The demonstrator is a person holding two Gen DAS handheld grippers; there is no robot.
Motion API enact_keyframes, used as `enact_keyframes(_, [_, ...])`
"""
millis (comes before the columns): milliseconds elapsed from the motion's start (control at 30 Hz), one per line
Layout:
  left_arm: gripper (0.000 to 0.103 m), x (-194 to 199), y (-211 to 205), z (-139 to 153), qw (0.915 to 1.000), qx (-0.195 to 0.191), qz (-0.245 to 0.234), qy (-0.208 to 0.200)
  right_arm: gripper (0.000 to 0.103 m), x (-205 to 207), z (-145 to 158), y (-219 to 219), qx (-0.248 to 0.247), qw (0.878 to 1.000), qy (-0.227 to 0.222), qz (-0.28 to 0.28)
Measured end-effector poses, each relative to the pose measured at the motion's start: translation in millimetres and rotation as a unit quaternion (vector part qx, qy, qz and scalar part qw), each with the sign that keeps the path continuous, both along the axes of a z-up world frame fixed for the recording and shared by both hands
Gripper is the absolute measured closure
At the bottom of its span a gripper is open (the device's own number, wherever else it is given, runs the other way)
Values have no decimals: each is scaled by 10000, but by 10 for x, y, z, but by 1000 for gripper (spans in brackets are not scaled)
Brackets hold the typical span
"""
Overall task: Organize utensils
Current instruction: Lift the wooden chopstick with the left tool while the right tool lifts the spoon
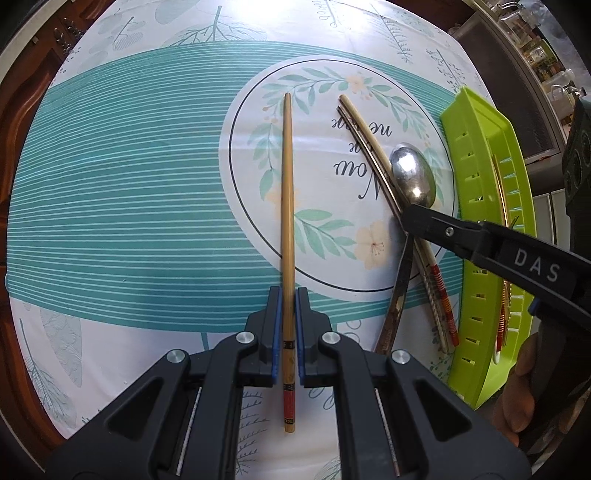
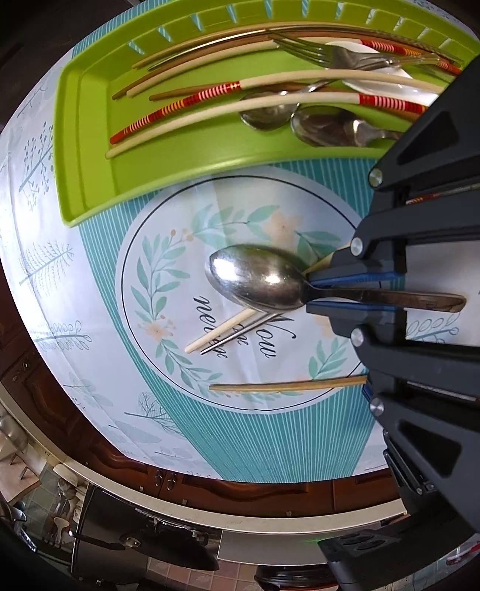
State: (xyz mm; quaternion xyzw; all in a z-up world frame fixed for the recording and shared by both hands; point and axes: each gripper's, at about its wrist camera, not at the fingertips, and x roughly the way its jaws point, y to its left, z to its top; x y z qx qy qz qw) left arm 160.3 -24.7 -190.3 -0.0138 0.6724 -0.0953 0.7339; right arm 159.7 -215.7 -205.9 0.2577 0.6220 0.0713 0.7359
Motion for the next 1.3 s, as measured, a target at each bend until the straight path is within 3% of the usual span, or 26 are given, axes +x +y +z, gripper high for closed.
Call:
enact_keyframes(500, [99,-12,20,16,10000,5,-7,21,96,-38,-9,72,-35,9988,-492,16])
enact_keyframes(867, [99,-45,-98,-3,9999,-28,-41,-113,101,-183,131,-24,312,9958,-853,80])
enact_keyframes(1100, [99,-153,-179,346,9984,-365,-140,-399,101,-324,317,-130,499,9932,-1019,276])
enact_keyframes(1300, [99,-239,-481,732,9949,-762,-412,-513,101,-422,693,-391,523,9906,-1154,510])
